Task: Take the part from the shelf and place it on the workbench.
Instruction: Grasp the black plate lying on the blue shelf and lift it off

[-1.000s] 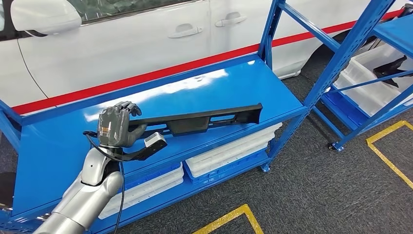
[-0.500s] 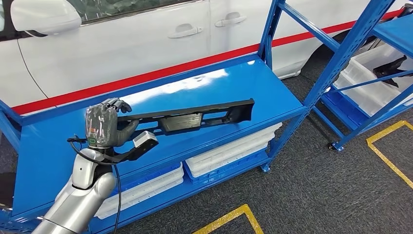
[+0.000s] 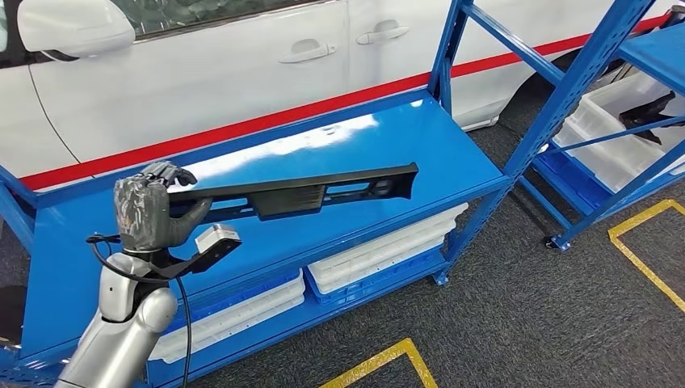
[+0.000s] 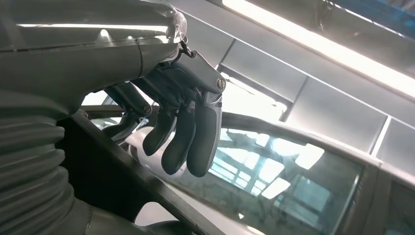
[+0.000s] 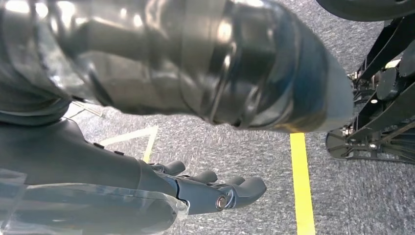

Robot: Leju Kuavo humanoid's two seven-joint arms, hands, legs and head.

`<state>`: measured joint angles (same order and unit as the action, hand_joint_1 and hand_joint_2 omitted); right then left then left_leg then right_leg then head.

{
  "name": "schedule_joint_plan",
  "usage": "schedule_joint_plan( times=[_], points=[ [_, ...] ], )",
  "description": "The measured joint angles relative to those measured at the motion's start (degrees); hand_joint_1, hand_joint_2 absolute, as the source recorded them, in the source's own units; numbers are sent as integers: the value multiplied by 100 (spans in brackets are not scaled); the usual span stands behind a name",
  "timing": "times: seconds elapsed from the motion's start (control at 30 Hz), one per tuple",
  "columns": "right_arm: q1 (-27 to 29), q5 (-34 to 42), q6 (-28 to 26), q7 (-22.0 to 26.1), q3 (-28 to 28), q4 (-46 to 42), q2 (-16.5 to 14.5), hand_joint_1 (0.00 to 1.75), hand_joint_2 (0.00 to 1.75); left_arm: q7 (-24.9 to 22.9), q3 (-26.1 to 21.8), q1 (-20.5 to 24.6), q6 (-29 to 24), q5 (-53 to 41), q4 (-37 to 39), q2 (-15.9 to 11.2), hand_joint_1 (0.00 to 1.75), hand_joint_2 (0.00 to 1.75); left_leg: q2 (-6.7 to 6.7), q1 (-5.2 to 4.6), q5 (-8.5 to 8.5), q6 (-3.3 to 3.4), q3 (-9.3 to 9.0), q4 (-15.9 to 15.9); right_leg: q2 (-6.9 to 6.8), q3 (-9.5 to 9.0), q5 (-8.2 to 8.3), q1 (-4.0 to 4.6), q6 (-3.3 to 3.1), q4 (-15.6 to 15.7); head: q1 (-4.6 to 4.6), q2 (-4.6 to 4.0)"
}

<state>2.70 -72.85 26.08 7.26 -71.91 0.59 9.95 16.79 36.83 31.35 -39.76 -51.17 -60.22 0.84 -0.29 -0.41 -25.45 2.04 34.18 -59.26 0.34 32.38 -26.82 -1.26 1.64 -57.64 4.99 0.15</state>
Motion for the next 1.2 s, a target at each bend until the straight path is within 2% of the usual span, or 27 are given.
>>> schedule_joint_plan(
  times=[0.2, 0.3, 0.37, 0.43, 0.47, 0.5, 0.53, 0.57, 0.63, 0.67, 0.7, 0.73, 0.8, 0.83, 0.87, 0.93, 0.97, 1.0, 1.03, 1.07, 1.1, 1.13, 1.17, 1.2],
  points=[
    [1, -2, -13, 13, 0, 0, -31, 0, 0, 298, -449, -245, 0, -252, -476, 51, 175, 175, -1, -22, -17, 43, 13, -33, 0, -3, 7, -18, 38, 2, -1, 0],
    [6, -4, -16, 15, 0, 0, -33, 0, 0, 482, -684, -374, 0, -371, -698, 128, 175, 175, 16, 5, 45, 108, 8, 16, 0, -2, -25, -26, 91, -18, 0, 0],
    [8, -7, -16, 19, 0, 0, -31, 0, 0, 554, -795, -424, 0, -416, -786, 186, 175, 175, 35, 38, 101, 158, 15, 76, -4, 109, -303, -32, 113, -318, 1, 0],
    [9, -11, -17, 25, 0, 0, -31, 0, 0, 613, -882, -481, 0, -443, -833, 227, 175, 175, 44, 37, 130, 176, 52, 82, -5, 389, -743, -38, 139, -1040, 1, 0],
    [9, -13, -18, 27, 0, 0, -31, 0, 0, 639, -917, -515, 0, -452, -842, 241, 175, 175, 48, 34, 143, 174, 75, 80, -6, 518, -888, -41, 152, -1379, 1, 0],
    [9, -15, -18, 29, 0, 0, -31, 0, 0, 667, -950, -550, 0, -465, -848, 253, 175, 175, 51, 33, 157, 167, 98, 76, -6, 582, -937, -47, 161, -1582, 1, 0],
    [9, -16, -18, 31, 0, 0, -30, 0, 0, 700, -984, -582, 0, -481, -851, 266, 175, 175, 53, 35, 173, 154, 120, 71, -7, 527, -855, -52, 165, -1538, 1, 0],
    [9, -17, -18, 32, 0, 0, -27, 0, 0, 734, -1015, -607, 0, -495, -859, 279, 175, 175, 53, 39, 186, 139, 137, 64, -8, 358, -684, -58, 164, -1264, 1, 0],
    [3, -20, -18, 37, 0, 0, -20, 0, 0, 813, -1088, -636, 0, -529, -888, 312, 175, 175, 50, 40, 215, 95, 165, 48, -8, -121, -353, -52, 141, -436, 1, 0],
    [-1, -23, -18, 40, 0, 0, -17, 0, 0, 852, -1124, -639, 0, -547, -906, 331, 175, 175, 48, 36, 235, 62, 172, 45, -4, -276, -258, -36, 109, -149, 1, 0],
    [-4, -25, -18, 44, 0, 0, -16, 0, 0, 887, -1162, -640, 0, -564, -920, 350, 175, 175, 47, 32, 259, 24, 180, 44, 1, -348, -225, -17, 74, 10, 1, 0],
    [-6, -28, -17, 47, 0, 0, -16, 0, 0, 919, -1197, -641, 0, -580, -932, 366, 175, 175, 45, 29, 289, -21, 188, 51, 6, -340, -216, 5, 36, 36, 0, 0],
    [-5, -31, -15, 48, 0, 0, -17, 0, 0, 962, -1263, -651, 0, -618, -945, 387, 175, 175, 39, 30, 307, -103, 223, 40, -2, -273, -151, -6, -53, 58, -1, 0],
    [-8, -32, -14, 48, 0, 0, -17, 0, 0, 981, -1296, -661, 0, -642, -952, 391, 175, 175, 36, 35, 208, -137, 271, -37, -11, -228, -104, -16, -105, 67, -1, 0],
    [-9, -33, -14, 48, 0, 0, -17, 0, 0, 998, -1329, -670, 0, -669, -961, 393, 175, 175, 32, 40, 26, -162, 342, -203, -21, -176, -52, -26, -157, 81, -1, 0],
    [-10, -35, -13, 49, 0, 0, -17, 0, 0, 1039, -1394, -696, 0, -716, -983, 396, 175, 175, 32, 58, -537, -196, 546, -887, -30, -53, 42, -12, -216, 73, -2, 0],
    [-9, -36, -12, 50, 0, 0, -17, 0, 0, 1057, -1422, -714, -1, -736, -992, 397, 175, 175, 33, 62, -745, -206, 624, -1253, -32, 11, 85, -1, -226, 62, -2, 0],
    [-8, -38, -12, 50, 0, 0, -17, 0, 0, 1080, -1451, -737, -1, -754, -997, 399, 175, 175, 33, 62, -849, -211, 644, -1520, -33, 82, 129, 9, -229, 47, -2, 0],
    [-9, -40, -12, 50, 0, 0, -16, 0, 0, 1104, -1477, -760, -1, -771, -1005, 403, 175, 175, 33, 62, -815, -207, 568, -1577, -33, 149, 166, 17, -227, 27, -2, 0],
    [-9, -42, -12, 50, 0, 0, -16, 0, 0, 1125, -1496, -777, 0, -784, -1016, 407, 175, 175, 33, 62, -694, -194, 395, -1429, -33, 215, 200, 23, -222, 2, -2, 0],
    [-9, -43, -11, 50, 0, 0, -17, 0, 0, 1147, -1512, -788, 0, -794, -1034, 412, 175, 175, 32, 61, -547, -169, 131, -1103, -32, 277, 230, 28, -212, -29, -2, 0],
    [-8, -44, -10, 51, 0, 0, -18, 0, 0, 1163, -1523, -793, 0, -805, -1065, 421, 175, 175, 31, 57, -475, -137, -150, -698, -31, 331, 254, 33, -196, -61, -2, 0],
    [-9, -45, -9, 52, 0, 0, -20, 0, 0, 1178, -1531, -794, -1, -814, -1100, 434, 175, 175, 28, 46, -450, -110, -389, -331, -31, 373, 279, 38, -173, -91, -2, 0],
    [-10, -45, -8, 54, 0, 0, -21, 0, 0, 1189, -1539, -796, -1, -827, -1136, 450, 175, 175, 24, 32, -460, -88, -537, -80, -31, 400, 311, 41, -141, -107, -2, 0]
  ],
)
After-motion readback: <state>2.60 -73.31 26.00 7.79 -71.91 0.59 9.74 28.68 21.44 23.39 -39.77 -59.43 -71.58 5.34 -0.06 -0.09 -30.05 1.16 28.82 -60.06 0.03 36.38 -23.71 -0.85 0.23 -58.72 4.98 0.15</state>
